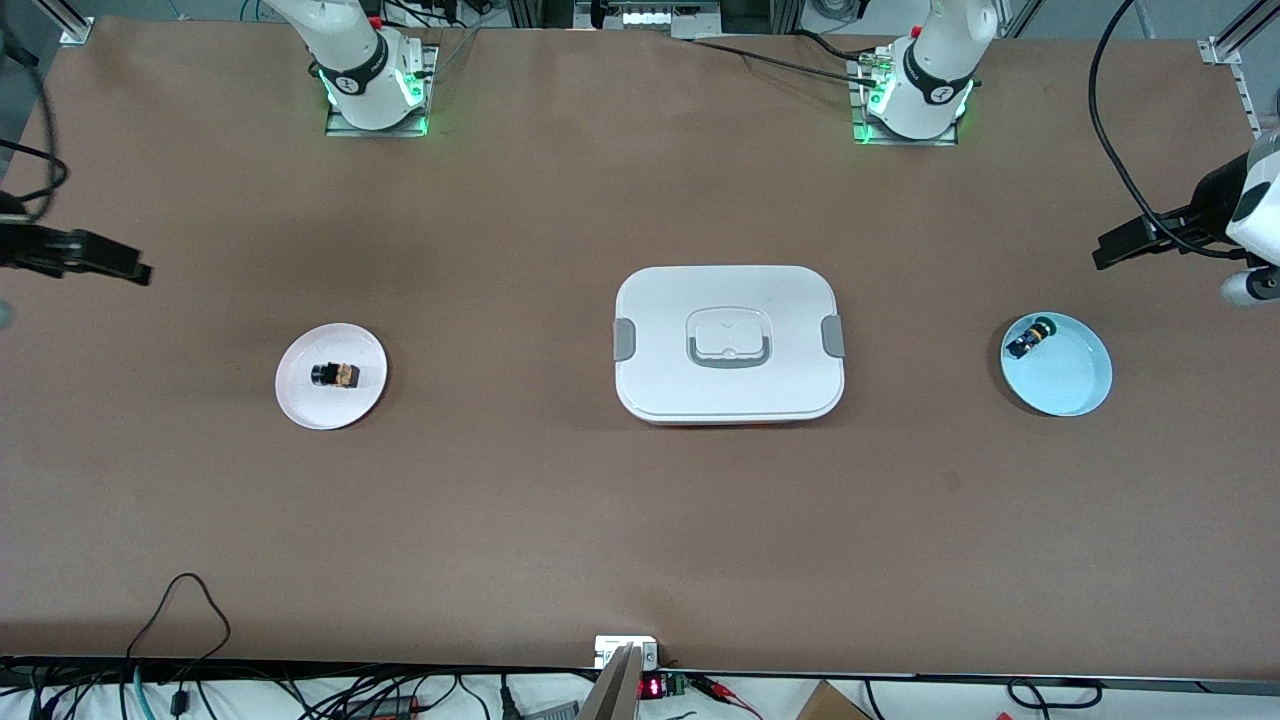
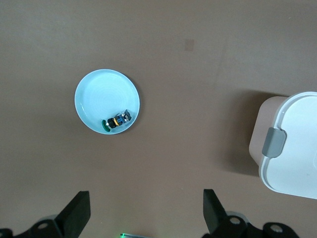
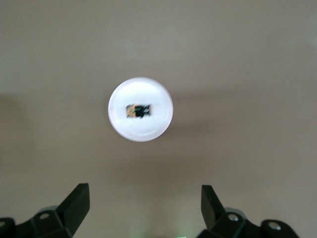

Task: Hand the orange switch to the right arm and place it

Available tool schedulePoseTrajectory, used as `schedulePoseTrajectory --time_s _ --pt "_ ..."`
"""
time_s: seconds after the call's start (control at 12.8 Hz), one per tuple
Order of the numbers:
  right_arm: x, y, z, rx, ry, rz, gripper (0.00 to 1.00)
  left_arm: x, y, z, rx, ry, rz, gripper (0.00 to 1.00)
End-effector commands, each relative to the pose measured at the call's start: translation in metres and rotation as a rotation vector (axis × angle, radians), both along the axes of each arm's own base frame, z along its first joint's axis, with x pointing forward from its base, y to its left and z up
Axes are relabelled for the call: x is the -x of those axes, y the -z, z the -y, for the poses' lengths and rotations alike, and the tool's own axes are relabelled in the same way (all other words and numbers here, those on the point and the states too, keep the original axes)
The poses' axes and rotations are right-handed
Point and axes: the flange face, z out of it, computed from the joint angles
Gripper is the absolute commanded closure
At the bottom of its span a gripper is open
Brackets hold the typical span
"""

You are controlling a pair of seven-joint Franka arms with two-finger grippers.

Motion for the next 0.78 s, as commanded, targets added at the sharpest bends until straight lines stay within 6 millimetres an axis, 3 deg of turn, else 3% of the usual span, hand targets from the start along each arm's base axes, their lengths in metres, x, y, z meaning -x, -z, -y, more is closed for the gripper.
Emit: schedulePoseTrajectory --time_s 0.0,0.31,0.7 --pt "0.006 0.011 0.006 0.012 0.013 -0.006 0.0 0.001 0.003 -0.002 0.013 -0.007 -0.002 0.0" --pt "0.04 0.03 0.002 0.026 -0.059 0.005 0.0 0.0 0.006 -0.003 0.014 -0.007 -0.008 0.0" --pt "0.056 0.003 -0.005 0.022 -0.064 0.036 0.0 -0.005 0.009 -0.006 0.013 -0.003 0.001 0.0"
